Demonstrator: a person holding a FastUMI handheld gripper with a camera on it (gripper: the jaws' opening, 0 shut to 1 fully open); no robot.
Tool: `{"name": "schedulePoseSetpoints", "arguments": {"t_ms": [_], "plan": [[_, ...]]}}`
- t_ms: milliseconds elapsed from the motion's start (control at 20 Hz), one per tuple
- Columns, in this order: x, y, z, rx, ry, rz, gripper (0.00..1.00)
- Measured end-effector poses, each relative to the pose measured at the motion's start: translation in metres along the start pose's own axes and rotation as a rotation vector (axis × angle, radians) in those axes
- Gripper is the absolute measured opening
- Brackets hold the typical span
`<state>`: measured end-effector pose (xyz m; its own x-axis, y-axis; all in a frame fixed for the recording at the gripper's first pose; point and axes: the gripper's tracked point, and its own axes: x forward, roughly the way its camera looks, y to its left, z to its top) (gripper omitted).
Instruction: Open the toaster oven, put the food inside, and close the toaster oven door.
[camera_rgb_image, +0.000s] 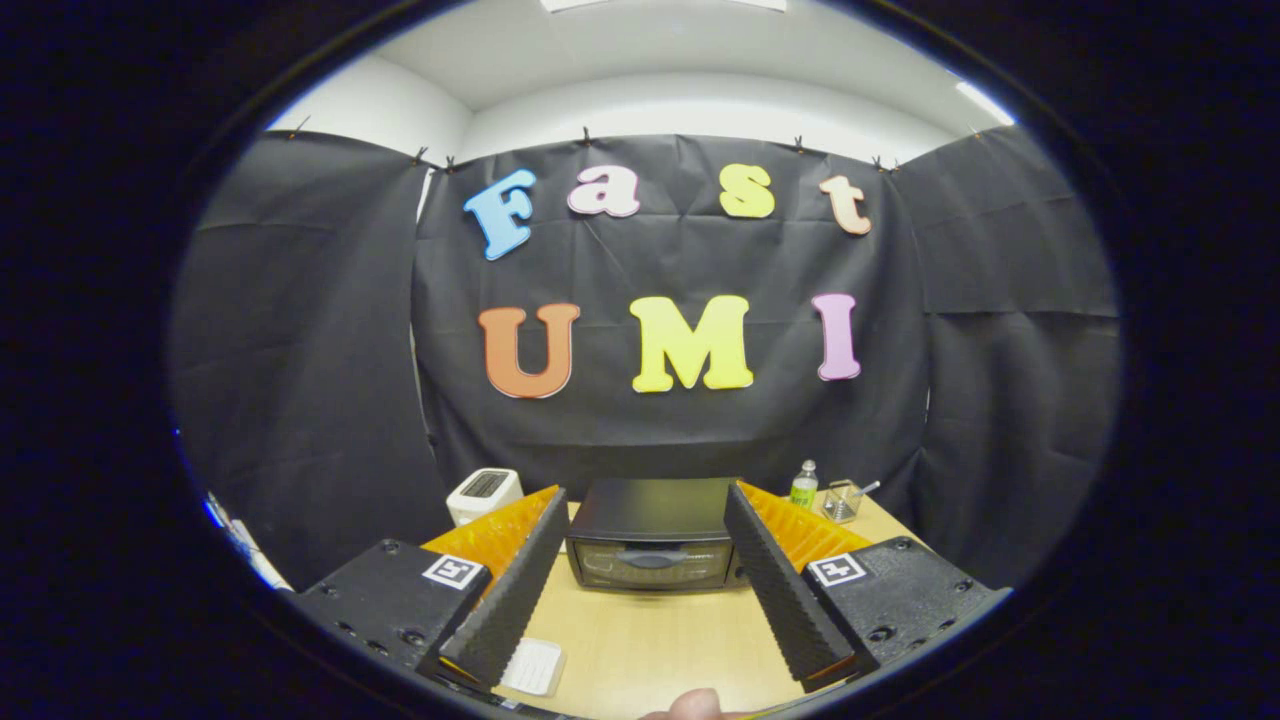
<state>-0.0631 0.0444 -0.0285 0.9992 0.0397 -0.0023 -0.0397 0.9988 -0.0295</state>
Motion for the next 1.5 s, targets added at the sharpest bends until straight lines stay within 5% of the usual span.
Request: {"name": "schedulePoseSetpoints", "arguments": {"t_ms": [650,1500], "plan": [[-0.027,0.015,-0.031,0.028,0.066,0.057,1.00],[-0.016,-0.001,0.017,0.011,-0.023,0.030,1.00]]}}
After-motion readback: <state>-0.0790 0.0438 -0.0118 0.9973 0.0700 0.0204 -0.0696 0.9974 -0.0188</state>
